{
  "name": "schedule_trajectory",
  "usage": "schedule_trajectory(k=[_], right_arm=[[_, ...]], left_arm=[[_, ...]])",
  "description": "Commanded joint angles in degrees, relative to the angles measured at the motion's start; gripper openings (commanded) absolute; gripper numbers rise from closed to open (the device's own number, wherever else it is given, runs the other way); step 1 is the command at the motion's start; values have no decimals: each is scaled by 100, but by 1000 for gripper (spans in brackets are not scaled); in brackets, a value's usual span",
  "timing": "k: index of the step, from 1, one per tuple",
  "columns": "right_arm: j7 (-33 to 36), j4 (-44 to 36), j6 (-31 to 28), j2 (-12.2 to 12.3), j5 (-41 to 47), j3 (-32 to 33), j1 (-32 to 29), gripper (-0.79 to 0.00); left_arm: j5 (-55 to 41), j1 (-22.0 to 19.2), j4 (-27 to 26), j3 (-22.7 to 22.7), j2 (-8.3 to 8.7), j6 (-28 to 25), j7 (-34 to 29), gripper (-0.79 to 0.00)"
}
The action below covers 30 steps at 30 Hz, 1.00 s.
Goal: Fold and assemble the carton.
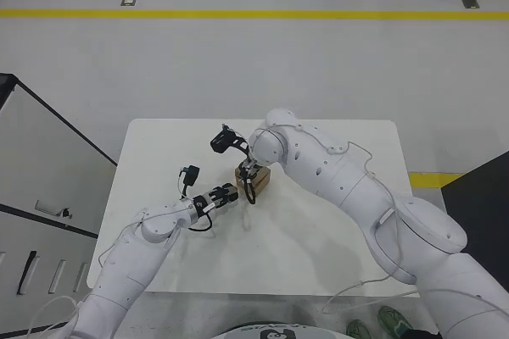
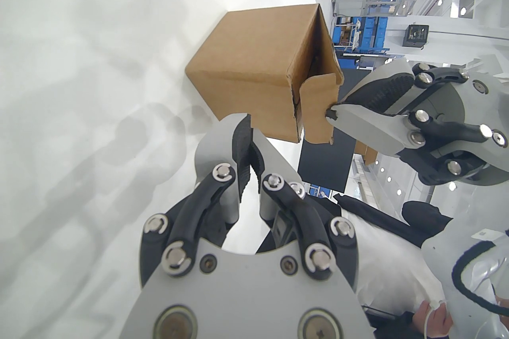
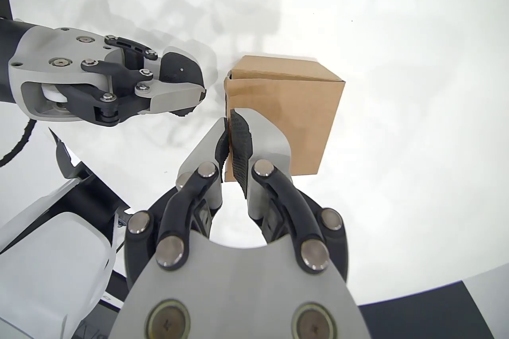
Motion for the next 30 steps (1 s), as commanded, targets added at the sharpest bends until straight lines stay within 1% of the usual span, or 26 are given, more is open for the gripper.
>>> schedule_trajectory(k=[1,9,10,11,12,19,21,25,26,27,29,30], right_arm=[[-15,31,10,-35,-92,-34,13,-785],[-34,119,10,-134,-259,-67,30,-785],[-33,119,15,-144,-278,-66,33,-736],[-27,120,22,-153,-297,-64,34,-637],[-11,117,29,-160,-331,-69,35,-613],[95,26,84,-188,-554,-74,4,-637],[121,-9,94,-189,-611,-66,-12,-613],[203,-72,100,-186,-727,-54,-50,-610],[220,-86,105,-186,-763,-55,-62,-619],[221,-101,115,-187,-798,-52,-73,-646],[224,-126,133,-188,-855,-41,-92,-711],[221,-140,149,-188,-899,-31,-100,-760]], left_arm=[[0,0,0,0,0,0,0,-785],[0,0,0,0,0,0,0,-785],[0,0,0,0,0,0,0,-785],[0,0,0,0,0,0,0,-785],[0,0,0,0,0,0,0,-785],[0,0,0,0,0,0,0,-785],[0,0,0,0,0,0,0,-785],[0,0,0,0,0,0,0,-785],[0,0,0,0,0,0,0,-785],[0,0,0,0,0,0,0,-785],[0,0,0,0,0,0,0,-785],[0,0,0,0,0,0,0,-785]])
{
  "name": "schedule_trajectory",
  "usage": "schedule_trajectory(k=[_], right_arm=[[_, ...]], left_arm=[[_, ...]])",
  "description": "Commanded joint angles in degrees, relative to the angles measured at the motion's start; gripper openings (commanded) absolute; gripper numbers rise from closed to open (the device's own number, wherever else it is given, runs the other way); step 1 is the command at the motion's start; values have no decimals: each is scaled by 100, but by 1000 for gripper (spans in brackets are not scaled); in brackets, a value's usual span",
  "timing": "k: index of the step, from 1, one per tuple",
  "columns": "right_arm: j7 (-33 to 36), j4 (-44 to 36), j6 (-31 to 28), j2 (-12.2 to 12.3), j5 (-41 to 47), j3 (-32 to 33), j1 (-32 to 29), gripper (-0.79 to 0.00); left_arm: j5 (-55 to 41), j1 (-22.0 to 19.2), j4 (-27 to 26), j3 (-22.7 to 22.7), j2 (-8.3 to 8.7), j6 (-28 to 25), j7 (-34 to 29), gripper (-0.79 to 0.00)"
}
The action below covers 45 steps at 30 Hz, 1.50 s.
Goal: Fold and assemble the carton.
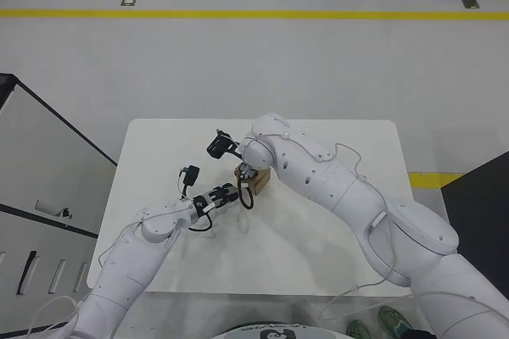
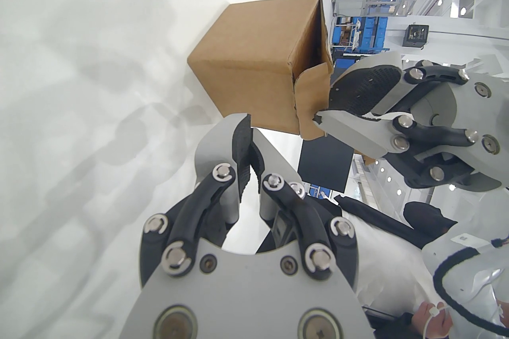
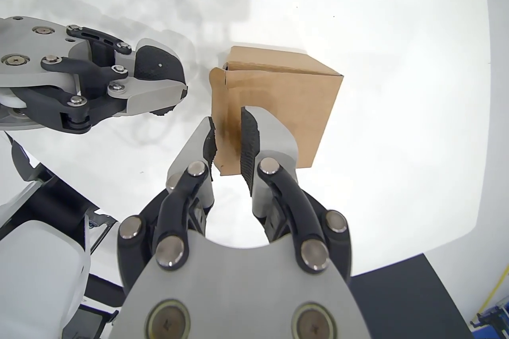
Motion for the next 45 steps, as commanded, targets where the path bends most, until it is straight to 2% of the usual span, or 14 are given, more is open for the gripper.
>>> schedule_trajectory(k=[1,4,5,7,8,11,20,22,24,27,31,36,45], right_arm=[[-11,-19,28,0,-62,16,-13,-779],[-19,-42,58,1,-114,54,-32,-785],[-14,-51,58,3,-127,71,-33,-723],[-8,-65,70,9,-151,115,-39,-517],[-9,-70,78,14,-164,140,-41,-468],[-33,-84,89,38,-198,234,-45,-453],[4,-225,95,141,-408,476,-109,-462],[32,-259,80,159,-452,512,-134,-505],[44,-270,69,171,-494,542,-161,-606],[46,-284,56,179,-547,577,-190,-677],[38,-284,12,178,-570,621,-223,-683],[30,-289,-55,160,-579,650,-253,-646],[63,-258,-174,118,-610,662,-309,-696]], left_arm=[[0,0,0,0,0,0,0,-785],[0,0,0,0,0,0,0,-785],[0,0,0,0,0,0,0,-785],[0,0,0,0,0,0,0,-785],[0,0,0,0,0,0,0,-785],[0,0,0,0,0,0,0,-785],[0,0,0,0,0,0,0,-785],[0,0,0,0,0,0,0,-785],[0,0,0,0,0,0,0,-785],[0,0,0,0,0,0,0,-785],[0,0,0,0,0,0,0,-785],[0,0,0,0,0,0,0,-785],[0,0,0,0,0,0,0,-785]])
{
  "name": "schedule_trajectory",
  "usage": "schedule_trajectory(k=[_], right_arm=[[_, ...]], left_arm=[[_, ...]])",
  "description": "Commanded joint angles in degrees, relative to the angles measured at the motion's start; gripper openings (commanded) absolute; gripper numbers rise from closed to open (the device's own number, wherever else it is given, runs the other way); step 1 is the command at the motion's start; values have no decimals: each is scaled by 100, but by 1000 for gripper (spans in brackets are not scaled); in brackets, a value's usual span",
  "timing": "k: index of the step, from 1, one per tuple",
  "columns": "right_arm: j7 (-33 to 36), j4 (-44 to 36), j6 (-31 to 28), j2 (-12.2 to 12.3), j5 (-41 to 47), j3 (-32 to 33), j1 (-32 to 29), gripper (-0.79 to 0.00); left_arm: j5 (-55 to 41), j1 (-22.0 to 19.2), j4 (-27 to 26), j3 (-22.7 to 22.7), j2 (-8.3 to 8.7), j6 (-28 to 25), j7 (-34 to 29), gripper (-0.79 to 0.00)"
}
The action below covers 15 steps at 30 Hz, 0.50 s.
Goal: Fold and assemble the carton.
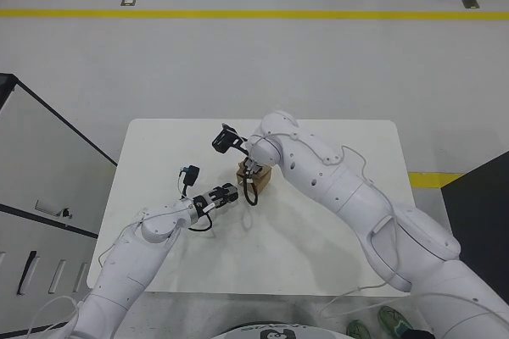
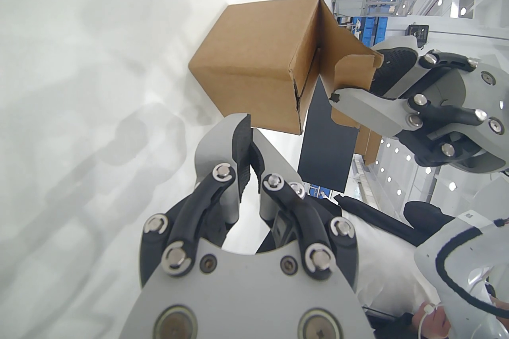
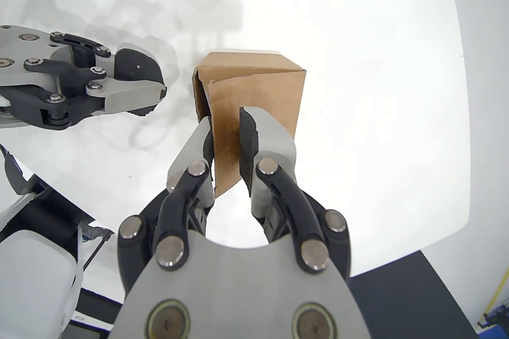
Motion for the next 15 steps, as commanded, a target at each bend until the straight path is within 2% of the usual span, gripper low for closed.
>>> schedule_trajectory(k=[1,5,8,15], right_arm=[[-6,25,-36,-13,21,4,-12,-699],[-10,49,-116,-45,72,8,-28,-631],[-6,76,-153,-66,89,12,-32,-622],[-28,206,-213,-113,83,16,-27,-730]], left_arm=[[0,0,0,0,0,0,0,-785],[0,0,0,0,0,0,0,-785],[0,0,0,0,0,0,0,-785],[0,0,0,0,0,0,0,-785]])
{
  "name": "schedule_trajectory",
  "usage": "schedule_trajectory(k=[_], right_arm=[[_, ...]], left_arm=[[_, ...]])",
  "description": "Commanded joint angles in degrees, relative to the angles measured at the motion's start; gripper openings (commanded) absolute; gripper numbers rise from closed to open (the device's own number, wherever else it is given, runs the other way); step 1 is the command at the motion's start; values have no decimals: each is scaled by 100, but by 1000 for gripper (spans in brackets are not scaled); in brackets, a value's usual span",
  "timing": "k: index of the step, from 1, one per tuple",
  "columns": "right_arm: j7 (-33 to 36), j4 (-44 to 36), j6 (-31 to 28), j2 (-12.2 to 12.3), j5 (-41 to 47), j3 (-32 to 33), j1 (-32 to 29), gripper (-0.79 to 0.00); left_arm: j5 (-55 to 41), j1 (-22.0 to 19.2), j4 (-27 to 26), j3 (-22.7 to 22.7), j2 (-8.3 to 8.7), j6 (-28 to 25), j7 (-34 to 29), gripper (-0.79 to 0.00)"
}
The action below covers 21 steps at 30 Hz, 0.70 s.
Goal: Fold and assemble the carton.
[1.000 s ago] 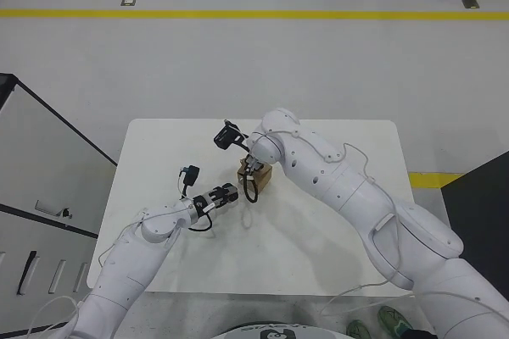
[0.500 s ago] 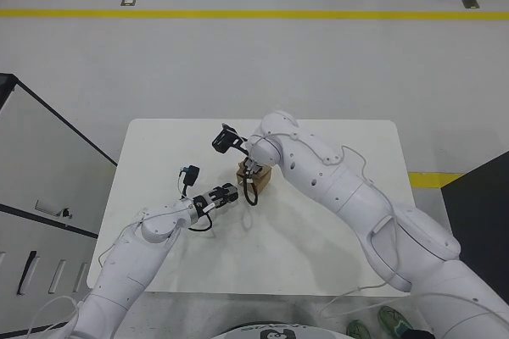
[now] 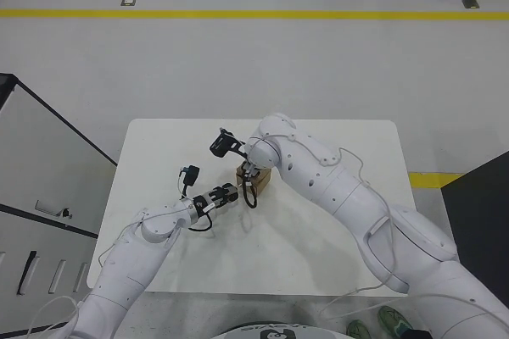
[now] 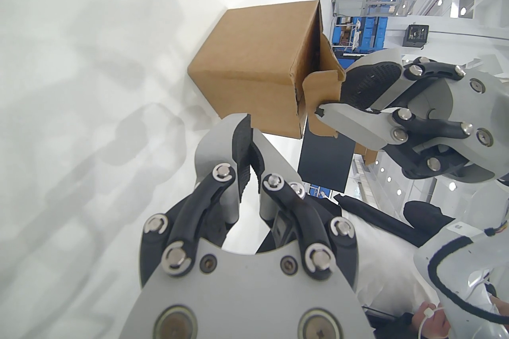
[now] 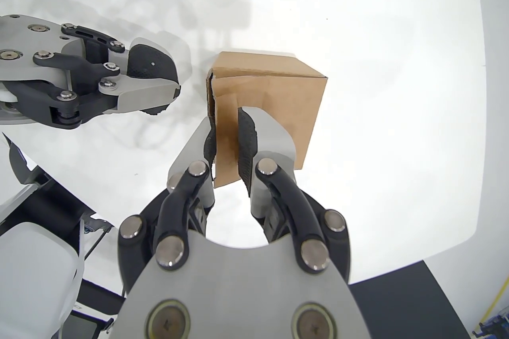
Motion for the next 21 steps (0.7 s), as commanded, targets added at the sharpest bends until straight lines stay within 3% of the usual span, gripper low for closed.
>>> schedule_trajectory(k=[1,6,13,16,21], right_arm=[[-10,34,-11,-14,-1,2,6,-745],[-11,101,-60,-48,2,7,18,-742],[-25,180,-118,-88,24,33,32,-671],[-26,231,-131,-106,32,41,37,-733],[-30,320,-176,-142,44,39,45,-767]], left_arm=[[0,0,0,0,0,0,0,-785],[0,0,0,0,0,0,0,-785],[0,0,0,0,0,0,0,-785],[0,0,0,0,0,0,0,-785],[0,0,0,0,0,0,0,-785]])
